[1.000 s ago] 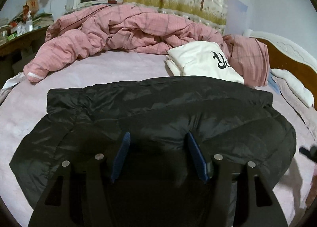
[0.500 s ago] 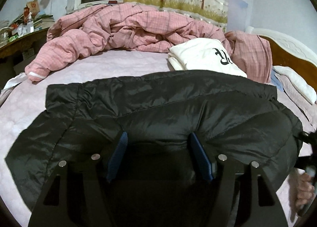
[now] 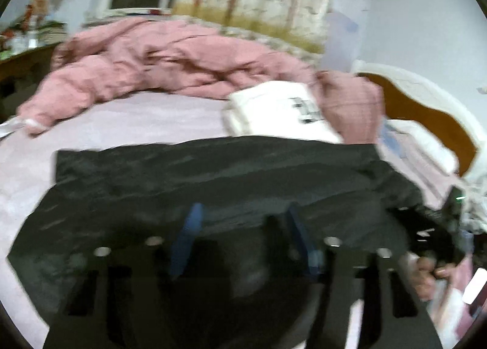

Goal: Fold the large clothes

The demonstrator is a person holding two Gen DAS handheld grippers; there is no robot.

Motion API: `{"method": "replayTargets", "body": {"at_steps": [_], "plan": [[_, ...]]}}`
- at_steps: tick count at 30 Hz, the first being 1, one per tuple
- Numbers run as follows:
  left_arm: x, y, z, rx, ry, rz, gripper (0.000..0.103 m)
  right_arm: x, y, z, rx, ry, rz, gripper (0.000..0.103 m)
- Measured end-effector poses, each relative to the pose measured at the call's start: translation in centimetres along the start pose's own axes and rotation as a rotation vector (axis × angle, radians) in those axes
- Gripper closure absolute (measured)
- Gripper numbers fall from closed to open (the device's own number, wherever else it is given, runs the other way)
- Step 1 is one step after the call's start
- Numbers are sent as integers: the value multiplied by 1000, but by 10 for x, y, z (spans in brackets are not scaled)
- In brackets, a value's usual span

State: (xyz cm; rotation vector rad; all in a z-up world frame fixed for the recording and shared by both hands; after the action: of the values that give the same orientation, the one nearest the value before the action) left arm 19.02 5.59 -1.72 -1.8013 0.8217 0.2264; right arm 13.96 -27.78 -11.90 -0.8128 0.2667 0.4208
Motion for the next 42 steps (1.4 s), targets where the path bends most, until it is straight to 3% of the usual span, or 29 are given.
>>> {"method": "replayTargets", "body": {"at_steps": [3,5,9,14,18,29,37,42], "plan": [[18,-3,-24,0,-36,96,60,-15,-4,12,-76,20,-50,73],[38,-1,-37,-22,-40,149,73,-34,-10,17,-114,29,-103,74],[69,6,-65,0,-22,182,73,-72,-30,19,-189,79,-176,74],[93,21,-105,119,-104,117,73,-94,-47,12,-315,100,-121,74],[113,35,-107,146,-180,95,73,-96,-52,15,-334,66,-111,74],[122,42,-99,154,-210,86,73,-96,-54,49,-418,71,-137,74],[135,51,-99,193,-254,106,75,-79,-55,123,-547,84,-118,74],[129,49,-90,141,-211,95,75,-71,-47,160,-539,31,-106,74]]}}
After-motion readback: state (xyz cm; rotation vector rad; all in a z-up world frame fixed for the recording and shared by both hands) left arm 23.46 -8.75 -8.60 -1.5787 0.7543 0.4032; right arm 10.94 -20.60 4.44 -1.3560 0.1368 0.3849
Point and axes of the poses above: each gripper's, at about its wrist camera, not at the fingertips, and x roughly the way its jaws point, z to its left, y to its underside, the point moved 6 cm from there along x, roughly the way its jaws point, and after that the axes turned 10 degrees about -x, right-handed, at the moved point
